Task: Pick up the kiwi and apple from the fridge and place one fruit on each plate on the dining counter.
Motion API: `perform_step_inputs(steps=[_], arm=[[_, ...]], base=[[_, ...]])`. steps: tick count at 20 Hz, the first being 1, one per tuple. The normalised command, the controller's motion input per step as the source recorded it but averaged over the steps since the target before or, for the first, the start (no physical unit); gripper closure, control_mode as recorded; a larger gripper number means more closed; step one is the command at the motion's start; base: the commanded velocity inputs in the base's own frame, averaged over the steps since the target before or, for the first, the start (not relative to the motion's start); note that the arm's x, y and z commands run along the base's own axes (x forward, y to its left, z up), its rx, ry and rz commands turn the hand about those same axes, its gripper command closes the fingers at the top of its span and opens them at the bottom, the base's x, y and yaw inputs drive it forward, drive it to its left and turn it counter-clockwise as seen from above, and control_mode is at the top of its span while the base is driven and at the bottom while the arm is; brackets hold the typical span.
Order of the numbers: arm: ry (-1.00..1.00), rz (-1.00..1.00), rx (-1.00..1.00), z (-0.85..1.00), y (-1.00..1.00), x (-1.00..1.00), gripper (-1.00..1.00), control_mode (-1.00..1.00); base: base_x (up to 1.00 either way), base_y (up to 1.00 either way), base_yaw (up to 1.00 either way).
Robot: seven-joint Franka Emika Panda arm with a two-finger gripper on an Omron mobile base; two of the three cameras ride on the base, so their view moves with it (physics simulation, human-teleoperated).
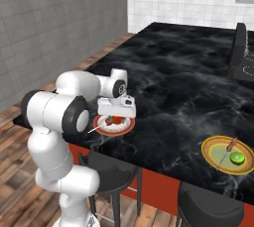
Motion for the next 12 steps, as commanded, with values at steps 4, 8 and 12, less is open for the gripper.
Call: perform_step_inputs(steps=[4,8,12], arm=[[0.00,0.00,0.00,-0.24,0.00,0.03,1.00,-1.00],[0.01,0.00,0.00,-0.25,0.00,0.00,1.00,-1.00],[0.00,0.00,0.00,0.00,0.00,0.13,1.00,-1.00]], base=[[0.00,0.00,0.00],[0.00,0.00,0.00],[0.00,0.00,0.00]])
